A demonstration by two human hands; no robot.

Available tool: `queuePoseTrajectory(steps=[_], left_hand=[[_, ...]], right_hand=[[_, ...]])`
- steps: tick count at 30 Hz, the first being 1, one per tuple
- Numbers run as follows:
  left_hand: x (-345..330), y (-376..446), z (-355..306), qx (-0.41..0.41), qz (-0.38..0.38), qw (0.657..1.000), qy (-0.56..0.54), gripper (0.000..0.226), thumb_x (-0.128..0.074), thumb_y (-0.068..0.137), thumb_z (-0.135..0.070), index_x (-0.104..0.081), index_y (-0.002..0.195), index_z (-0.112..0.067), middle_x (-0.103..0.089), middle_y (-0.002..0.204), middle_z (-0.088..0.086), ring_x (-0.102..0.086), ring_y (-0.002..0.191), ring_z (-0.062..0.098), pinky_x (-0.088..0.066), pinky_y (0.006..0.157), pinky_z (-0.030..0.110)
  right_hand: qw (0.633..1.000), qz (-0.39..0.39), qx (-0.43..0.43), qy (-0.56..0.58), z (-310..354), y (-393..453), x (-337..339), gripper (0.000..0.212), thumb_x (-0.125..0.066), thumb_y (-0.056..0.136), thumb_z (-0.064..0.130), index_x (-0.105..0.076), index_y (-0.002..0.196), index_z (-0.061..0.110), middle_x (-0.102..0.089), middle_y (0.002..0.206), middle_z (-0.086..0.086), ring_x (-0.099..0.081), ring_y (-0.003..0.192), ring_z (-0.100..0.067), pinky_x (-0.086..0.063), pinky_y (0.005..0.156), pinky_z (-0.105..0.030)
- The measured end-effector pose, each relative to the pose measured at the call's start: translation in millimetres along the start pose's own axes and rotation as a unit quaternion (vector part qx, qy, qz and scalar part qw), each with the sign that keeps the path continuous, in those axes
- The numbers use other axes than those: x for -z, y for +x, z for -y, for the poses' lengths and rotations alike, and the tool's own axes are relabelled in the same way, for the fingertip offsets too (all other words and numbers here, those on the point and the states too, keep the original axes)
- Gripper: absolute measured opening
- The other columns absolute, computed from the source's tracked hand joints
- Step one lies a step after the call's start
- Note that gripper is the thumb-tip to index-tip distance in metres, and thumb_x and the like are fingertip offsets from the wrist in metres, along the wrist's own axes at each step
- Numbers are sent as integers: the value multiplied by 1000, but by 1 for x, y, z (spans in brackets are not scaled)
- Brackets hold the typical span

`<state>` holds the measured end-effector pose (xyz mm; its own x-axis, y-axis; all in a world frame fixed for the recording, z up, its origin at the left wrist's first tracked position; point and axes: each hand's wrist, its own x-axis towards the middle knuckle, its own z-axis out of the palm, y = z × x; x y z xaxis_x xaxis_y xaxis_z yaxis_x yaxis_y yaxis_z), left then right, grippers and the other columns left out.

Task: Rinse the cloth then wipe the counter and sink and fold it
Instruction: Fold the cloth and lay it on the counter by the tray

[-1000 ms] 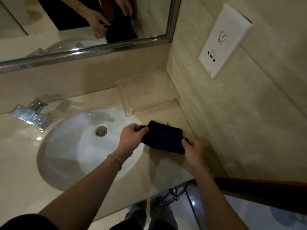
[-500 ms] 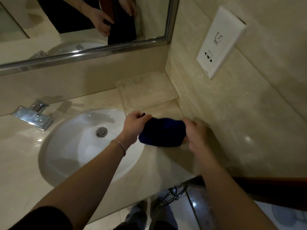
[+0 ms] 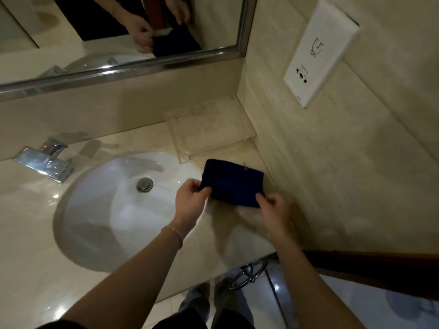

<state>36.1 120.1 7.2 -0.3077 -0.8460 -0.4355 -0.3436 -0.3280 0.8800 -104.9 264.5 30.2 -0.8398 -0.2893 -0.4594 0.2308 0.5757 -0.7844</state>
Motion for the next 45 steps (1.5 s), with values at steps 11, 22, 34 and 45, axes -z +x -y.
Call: queuePoseTrajectory(steps=[11, 22, 34, 45], left_hand=[[4, 12, 37, 90, -13, 962, 257, 52, -68, 84, -63, -55, 118, -25, -66, 98, -8, -60, 101, 21, -40, 104, 46], [-28, 57, 12, 49, 15, 967, 249, 61, -74, 89, -48, -55, 132, -10, -66, 122, 10, -65, 107, 27, -51, 87, 35], [-19, 44, 31, 108, 56, 969, 217, 58, -63, 89, -65, -53, 110, -12, -61, 102, 4, -61, 94, 24, -49, 75, 34], [-14, -2, 53, 28, 11, 957, 289, 41, -62, 93, -58, -57, 94, -18, -61, 84, -4, -56, 72, 9, -40, 54, 22]], right_hand=[[997, 30, -34, -60, -26, 21, -4, 46, -68, 94, 36, -53, 127, 8, -57, 106, -2, -56, 86, -14, -45, 62, -25], [991, 30, -5, -131, -13, 60, -24, 31, -57, 101, 31, -56, 123, 9, -64, 114, -10, -61, 92, -25, -56, 80, -39], [972, -4, 46, -230, -9, 74, -35, 52, -49, 101, 48, -53, 127, 2, -62, 119, -15, -62, 97, -29, -52, 74, -35], [908, -5, 134, -396, -46, 38, -31, 38, -37, 106, 42, -48, 106, 6, -63, 80, -8, -53, 61, -23, -40, 52, -30]])
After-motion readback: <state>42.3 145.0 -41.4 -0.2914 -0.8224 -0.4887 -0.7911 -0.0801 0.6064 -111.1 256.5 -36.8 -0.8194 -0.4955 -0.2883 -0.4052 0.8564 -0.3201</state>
